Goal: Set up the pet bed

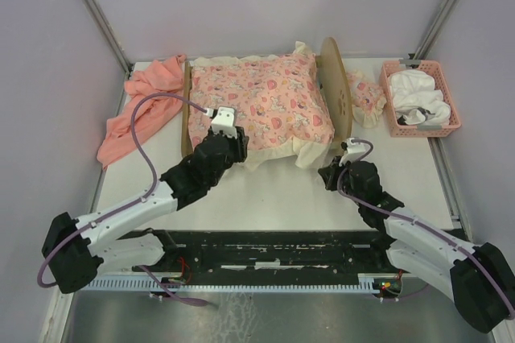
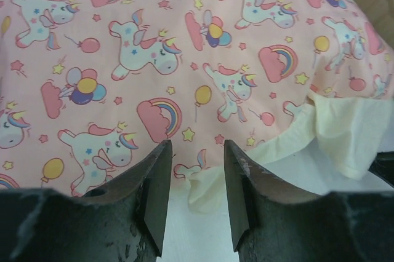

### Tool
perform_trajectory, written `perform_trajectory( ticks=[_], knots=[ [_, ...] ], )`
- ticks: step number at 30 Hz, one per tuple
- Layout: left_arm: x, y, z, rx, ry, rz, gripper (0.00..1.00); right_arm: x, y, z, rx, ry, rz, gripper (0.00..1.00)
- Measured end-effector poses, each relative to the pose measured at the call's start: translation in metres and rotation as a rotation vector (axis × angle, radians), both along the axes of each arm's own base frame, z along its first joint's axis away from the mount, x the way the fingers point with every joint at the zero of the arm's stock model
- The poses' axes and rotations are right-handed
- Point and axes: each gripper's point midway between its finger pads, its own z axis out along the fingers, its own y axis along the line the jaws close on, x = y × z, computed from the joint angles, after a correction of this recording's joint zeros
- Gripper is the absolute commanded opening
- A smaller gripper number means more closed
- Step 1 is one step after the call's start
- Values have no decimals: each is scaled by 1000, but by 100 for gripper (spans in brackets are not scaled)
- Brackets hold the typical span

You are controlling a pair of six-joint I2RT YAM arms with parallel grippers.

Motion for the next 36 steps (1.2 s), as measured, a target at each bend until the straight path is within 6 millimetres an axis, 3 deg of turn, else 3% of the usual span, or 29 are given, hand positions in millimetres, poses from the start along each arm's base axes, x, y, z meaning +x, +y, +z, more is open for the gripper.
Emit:
perform_trajectory(
  ticks=[5, 13, 21, 28, 36],
  knots=[
    [-25, -5, -4, -81, 6, -126, 45, -2, 20, 7, 65, -9, 72, 2],
    [-68, -29, -66, -164, 94, -334, 44, -13, 56, 4, 103, 16, 168, 2],
    [-102, -84, -79, -207, 67, -505, 46, -28, 89, 22, 111, -20, 255, 2],
    [-111, -120, -107, -169, 51, -563, 47, -33, 69, 46, 130, -87, 191, 2],
    [-109, -152, -123, -164, 30, -594, 47, -43, 57, 37, 144, -54, 160, 2]
  ],
)
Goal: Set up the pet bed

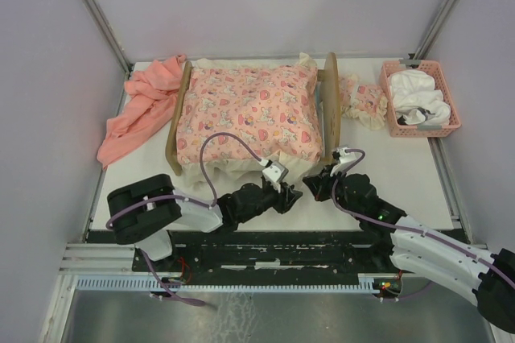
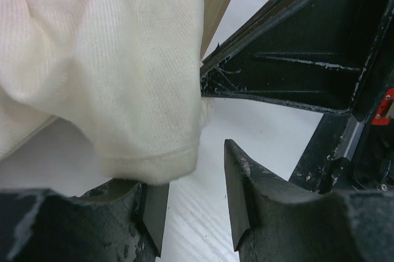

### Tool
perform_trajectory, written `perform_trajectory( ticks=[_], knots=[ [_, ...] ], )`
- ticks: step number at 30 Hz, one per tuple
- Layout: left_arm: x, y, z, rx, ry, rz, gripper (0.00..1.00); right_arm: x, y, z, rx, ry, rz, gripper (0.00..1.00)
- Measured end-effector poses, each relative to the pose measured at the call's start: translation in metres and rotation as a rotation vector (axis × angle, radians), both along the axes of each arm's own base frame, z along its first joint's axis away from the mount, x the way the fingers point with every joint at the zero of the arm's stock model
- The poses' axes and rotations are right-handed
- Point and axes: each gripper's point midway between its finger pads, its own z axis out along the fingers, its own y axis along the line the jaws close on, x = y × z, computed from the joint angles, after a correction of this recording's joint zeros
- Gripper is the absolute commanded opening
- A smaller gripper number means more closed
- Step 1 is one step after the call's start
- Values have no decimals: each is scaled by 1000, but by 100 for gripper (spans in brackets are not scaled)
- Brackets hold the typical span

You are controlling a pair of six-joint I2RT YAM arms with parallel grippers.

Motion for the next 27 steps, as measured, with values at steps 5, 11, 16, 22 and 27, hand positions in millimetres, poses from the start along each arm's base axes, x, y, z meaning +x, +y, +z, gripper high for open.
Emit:
perform_trajectory(
  ticks=[5, 11, 16, 22, 27],
  knots=[
    [9, -10, 1, -6, -41, 16, 47, -1, 1, -1, 19, 21, -5, 2],
    [16, -13, -3, 0, -69, 43, 47, -2, 2, -2, 35, 40, -10, 2],
    [19, -15, 2, -19, -86, 51, 41, -2, 2, -1, 42, 44, -13, 2],
    [20, -19, 2, -27, -95, 49, 3, -3, 1, -1, 44, 45, -15, 19],
    [19, -15, 1, -35, -96, 52, 3, -2, -9, -2, -2, 23, -36, 39]
  ],
)
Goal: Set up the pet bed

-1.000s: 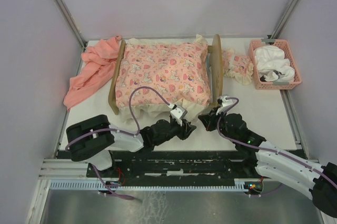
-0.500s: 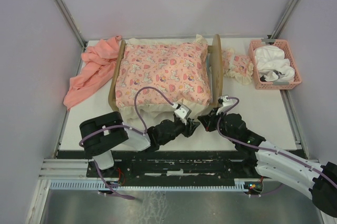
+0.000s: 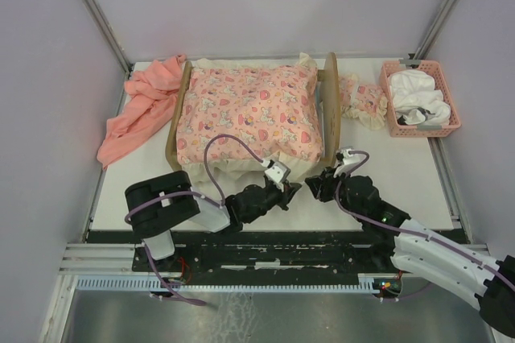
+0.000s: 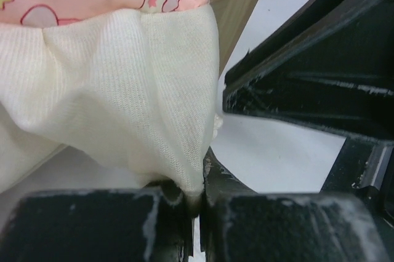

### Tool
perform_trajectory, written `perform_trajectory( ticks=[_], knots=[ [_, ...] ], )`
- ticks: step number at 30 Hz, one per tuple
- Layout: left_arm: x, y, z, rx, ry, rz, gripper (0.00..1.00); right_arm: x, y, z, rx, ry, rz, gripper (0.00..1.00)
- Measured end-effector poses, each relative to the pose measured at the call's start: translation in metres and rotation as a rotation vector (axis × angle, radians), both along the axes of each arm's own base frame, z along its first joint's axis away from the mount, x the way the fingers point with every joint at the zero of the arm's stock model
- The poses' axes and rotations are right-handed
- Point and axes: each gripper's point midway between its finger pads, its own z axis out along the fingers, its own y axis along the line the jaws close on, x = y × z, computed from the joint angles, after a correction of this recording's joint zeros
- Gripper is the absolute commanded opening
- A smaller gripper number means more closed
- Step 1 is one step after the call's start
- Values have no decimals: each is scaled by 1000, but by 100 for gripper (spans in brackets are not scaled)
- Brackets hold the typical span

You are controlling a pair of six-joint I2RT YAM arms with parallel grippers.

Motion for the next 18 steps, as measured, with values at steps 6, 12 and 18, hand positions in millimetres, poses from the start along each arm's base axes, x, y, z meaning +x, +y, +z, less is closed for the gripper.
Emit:
perform_trajectory(
  ticks=[6, 12, 18],
  knots=[
    [6, 13, 3, -20, 28, 52, 3, 12, -18, -5, -105, -69, -66, 39],
    [30, 28, 17, -73, 48, 125, 3, 26, -19, -31, -216, -56, -92, 38],
    [50, 38, 17, -74, 59, 171, 3, 43, -12, -59, -319, -70, -104, 47]
  ],
)
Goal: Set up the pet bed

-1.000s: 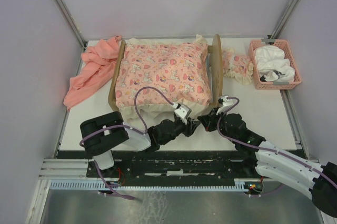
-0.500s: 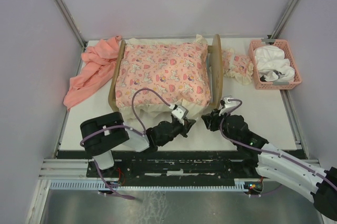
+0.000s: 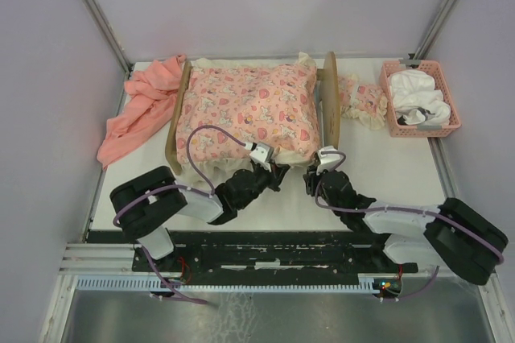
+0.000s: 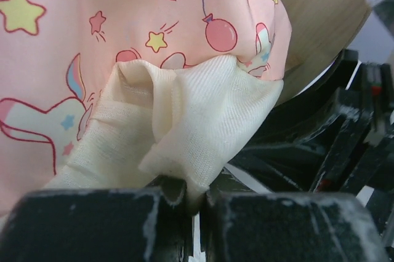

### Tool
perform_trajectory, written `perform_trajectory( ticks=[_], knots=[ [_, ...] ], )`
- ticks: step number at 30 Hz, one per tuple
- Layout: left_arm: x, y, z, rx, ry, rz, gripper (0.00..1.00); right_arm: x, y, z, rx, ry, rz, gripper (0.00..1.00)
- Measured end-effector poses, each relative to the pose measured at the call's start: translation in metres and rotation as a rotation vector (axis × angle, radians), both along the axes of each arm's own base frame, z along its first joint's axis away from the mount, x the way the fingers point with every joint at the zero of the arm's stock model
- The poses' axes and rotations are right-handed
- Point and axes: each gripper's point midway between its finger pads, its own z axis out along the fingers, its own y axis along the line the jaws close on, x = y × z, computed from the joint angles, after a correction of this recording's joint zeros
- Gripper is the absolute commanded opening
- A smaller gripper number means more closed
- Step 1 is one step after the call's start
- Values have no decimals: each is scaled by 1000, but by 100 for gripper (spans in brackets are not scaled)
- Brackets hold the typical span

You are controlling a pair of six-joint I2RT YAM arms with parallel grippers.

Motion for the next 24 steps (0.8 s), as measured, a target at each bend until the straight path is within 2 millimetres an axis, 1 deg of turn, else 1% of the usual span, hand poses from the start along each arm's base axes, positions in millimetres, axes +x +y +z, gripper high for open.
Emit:
perform_trajectory(
  ticks=[1, 7, 11, 12, 13, 14, 15, 16, 17, 18, 20, 21, 22, 23, 24],
  knots=[
    [3, 1, 1, -4, 0, 1, 3, 4, 2, -5, -20, -12, -5, 48],
    [13, 6, 2, -18, 14, 2, 3, 15, 6, -23, -88, -37, -11, 49],
    [12, 5, 2, -19, 17, -11, 3, 24, 8, -23, -121, -72, -23, 48],
    [12, 5, 2, -19, 17, -13, 3, 28, 9, -21, -128, -84, -29, 45],
    [12, 5, 2, -19, 18, -14, 3, 30, 9, -21, -137, -92, -33, 40],
    [12, 5, 2, -21, 19, -14, 3, 31, 9, -22, -148, -100, -32, 29],
    [12, 4, 2, -22, 20, -18, 3, 32, 10, -22, -158, -105, -29, 20],
    [11, 4, 2, -25, 22, -23, 3, 33, 11, -22, -164, -110, -25, 15],
    [10, 3, 2, -27, 24, -27, 3, 34, 12, -22, -165, -112, -22, 10],
    [10, 2, 2, -30, 26, -29, 3, 34, 13, -21, -159, -111, -20, 8],
    [10, 2, 2, -31, 27, -32, 3, 28, 17, -18, -132, -86, 7, 9],
    [9, 2, 2, -31, 28, -35, 3, 22, 22, -11, -93, -69, 34, 12],
    [9, 2, 2, -31, 28, -35, 3, 18, 25, -4, -59, -60, 52, 13],
    [9, 2, 2, -30, 28, -35, 3, 17, 27, -1, -48, -59, 57, 16],
    [10, 2, 2, -30, 28, -34, 3, 10, 30, 5, -14, -39, 81, 18]
  ],
)
